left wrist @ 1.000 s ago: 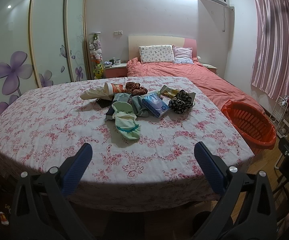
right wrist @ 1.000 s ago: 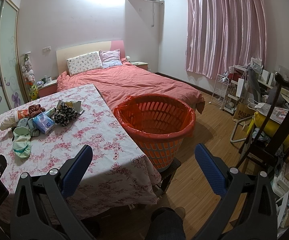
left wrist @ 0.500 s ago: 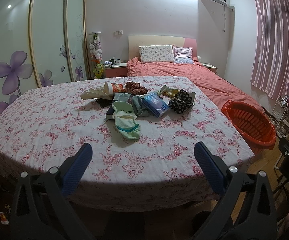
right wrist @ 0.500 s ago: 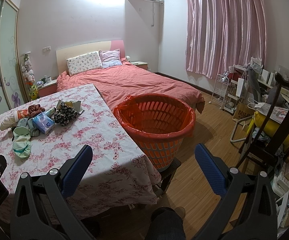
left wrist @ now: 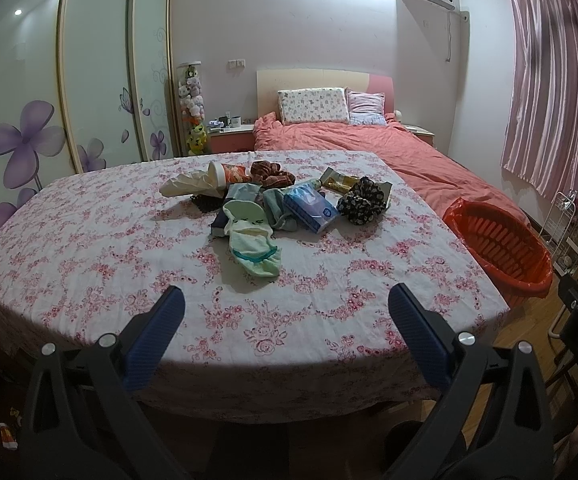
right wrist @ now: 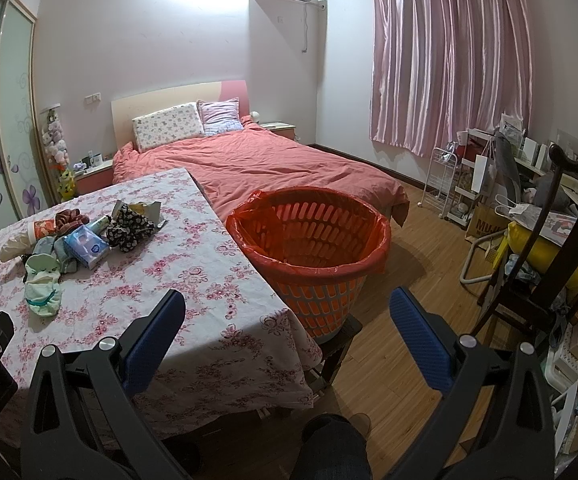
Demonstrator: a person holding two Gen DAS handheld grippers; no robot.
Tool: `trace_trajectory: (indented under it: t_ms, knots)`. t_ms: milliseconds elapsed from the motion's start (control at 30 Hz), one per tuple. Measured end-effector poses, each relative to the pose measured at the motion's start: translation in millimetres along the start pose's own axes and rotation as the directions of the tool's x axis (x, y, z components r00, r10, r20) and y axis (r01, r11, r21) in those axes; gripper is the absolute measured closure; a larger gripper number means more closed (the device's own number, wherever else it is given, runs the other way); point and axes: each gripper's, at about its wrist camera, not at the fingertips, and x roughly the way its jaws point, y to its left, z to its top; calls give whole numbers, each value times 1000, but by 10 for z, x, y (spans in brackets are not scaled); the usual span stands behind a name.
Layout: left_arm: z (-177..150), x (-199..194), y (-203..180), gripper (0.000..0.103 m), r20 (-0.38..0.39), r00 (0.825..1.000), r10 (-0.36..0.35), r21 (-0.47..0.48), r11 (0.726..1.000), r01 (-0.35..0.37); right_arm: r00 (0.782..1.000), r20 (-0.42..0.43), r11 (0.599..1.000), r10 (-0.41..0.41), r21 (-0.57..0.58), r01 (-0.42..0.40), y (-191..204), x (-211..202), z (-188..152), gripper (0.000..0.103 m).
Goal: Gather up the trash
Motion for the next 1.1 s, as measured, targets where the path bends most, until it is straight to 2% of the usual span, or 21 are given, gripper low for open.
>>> trace_trajectory:
  t_ms: [233, 400, 567, 833, 900, 1100]
  knots:
    - [-30, 143, 68, 4, -27, 999, 20, -15, 1000, -20, 1000, 17, 1000, 3, -25, -3, 45, 24, 13, 2]
    - [8, 341, 261, 4, -63, 998, 21, -53, 998, -25, 998, 17, 997, 52, -62, -51, 186, 198, 8, 2]
    - [78, 578, 552, 4, -87, 995, 42, -110, 993, -52, 994, -27, 990, 103, -91, -105, 333, 419, 58, 2]
    - [275, 1020, 952, 4, -124, 990, 62, -176, 981, -84, 973, -50, 970, 226, -77, -229, 631, 721, 287, 2]
    - [313, 1123, 982, 4, -133, 990, 53, -176, 981, -77, 963, -62, 961, 264, -70, -268, 740, 836, 367, 2]
    - [409, 1424, 990, 4, -165, 986, 36, -149, 987, -61, 948, -87, 943, 305, -111, -313, 1123, 1135, 528, 3]
